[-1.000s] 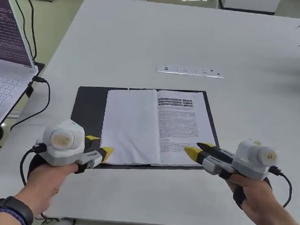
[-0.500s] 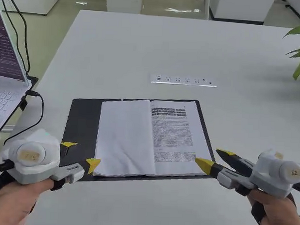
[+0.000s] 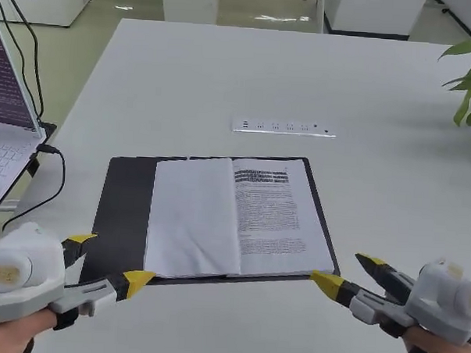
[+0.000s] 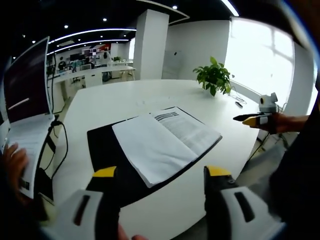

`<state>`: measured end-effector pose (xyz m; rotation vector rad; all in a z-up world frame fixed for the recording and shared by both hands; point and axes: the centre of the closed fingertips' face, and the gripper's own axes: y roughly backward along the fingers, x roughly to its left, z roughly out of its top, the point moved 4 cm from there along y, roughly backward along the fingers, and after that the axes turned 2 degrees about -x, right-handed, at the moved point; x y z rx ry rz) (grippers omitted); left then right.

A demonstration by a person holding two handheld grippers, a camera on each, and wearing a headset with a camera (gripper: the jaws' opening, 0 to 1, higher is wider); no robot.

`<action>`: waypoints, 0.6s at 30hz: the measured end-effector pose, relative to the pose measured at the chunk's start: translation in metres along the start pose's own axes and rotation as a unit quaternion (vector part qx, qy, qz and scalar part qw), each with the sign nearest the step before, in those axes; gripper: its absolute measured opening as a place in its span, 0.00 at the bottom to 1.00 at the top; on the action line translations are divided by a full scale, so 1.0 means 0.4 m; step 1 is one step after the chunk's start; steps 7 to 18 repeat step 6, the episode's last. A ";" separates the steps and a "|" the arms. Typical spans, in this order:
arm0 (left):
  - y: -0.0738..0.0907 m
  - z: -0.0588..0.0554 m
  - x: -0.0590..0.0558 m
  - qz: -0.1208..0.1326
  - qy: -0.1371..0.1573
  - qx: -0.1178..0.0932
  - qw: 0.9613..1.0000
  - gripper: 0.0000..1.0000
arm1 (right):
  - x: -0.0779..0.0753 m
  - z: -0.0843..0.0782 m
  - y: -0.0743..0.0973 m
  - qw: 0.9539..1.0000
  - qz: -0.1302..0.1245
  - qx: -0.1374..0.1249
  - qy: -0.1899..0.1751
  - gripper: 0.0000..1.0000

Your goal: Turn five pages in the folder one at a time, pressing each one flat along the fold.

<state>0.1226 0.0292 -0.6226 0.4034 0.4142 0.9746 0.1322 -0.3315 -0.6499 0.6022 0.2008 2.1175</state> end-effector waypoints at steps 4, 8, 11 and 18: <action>0.014 -0.007 -0.014 0.003 0.007 -0.001 1.000 0.72 | 0.010 -0.014 0.007 1.000 0.002 0.012 0.011 0.81; 0.017 -0.010 -0.019 0.003 0.012 -0.001 1.000 0.74 | 0.011 -0.014 0.009 1.000 0.002 0.016 0.022 0.85; 0.017 -0.010 -0.019 0.003 0.012 -0.001 1.000 0.74 | 0.011 -0.014 0.009 1.000 0.002 0.016 0.022 0.85; 0.017 -0.010 -0.019 0.003 0.012 -0.001 1.000 0.74 | 0.011 -0.014 0.009 1.000 0.002 0.016 0.022 0.85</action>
